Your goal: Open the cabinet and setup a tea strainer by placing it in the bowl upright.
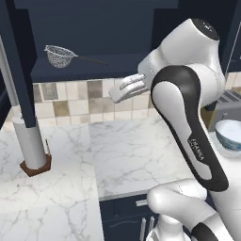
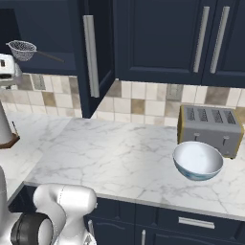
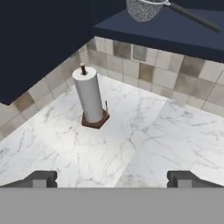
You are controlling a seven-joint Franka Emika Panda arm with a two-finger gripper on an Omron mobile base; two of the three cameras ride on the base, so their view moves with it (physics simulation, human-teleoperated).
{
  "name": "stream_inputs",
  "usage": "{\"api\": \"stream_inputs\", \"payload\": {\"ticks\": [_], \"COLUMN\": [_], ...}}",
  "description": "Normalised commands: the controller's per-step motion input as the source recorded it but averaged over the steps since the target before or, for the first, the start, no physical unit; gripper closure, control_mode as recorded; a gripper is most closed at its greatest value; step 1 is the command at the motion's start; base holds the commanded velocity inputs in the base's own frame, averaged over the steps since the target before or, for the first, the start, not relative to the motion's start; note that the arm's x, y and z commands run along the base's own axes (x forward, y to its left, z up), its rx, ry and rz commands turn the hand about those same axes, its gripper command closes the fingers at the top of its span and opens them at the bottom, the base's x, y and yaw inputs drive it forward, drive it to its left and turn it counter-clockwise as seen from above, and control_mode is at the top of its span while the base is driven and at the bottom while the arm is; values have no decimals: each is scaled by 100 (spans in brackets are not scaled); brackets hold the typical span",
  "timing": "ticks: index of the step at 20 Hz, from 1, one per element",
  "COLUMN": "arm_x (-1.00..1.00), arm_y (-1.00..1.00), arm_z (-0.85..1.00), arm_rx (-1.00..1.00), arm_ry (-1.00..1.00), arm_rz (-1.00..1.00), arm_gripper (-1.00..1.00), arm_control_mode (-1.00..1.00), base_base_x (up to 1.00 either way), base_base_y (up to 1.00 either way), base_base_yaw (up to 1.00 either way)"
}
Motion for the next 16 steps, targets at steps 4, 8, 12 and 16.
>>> {"api": "stream_inputs", "payload": {"ticks": [4, 8, 12, 16], "arm_x": [55, 36, 34, 41], "arm_y": [-37, -8, -23, -13], "arm_z": [5, -11, -38, -2], "arm_rx": [-27, -23, 0, 10], "arm_ry": [-4, -10, -16, -38], "arm_rz": [-13, -6, -10, -10], "arm_gripper": [-100, -100, -100, -100], "arm_control_mode": [-100, -100, -100, -100], "base_base_x": [0, 0, 0, 0], "base_base_y": [0, 0, 0, 0], "base_base_yaw": [0, 0, 0, 0]}}
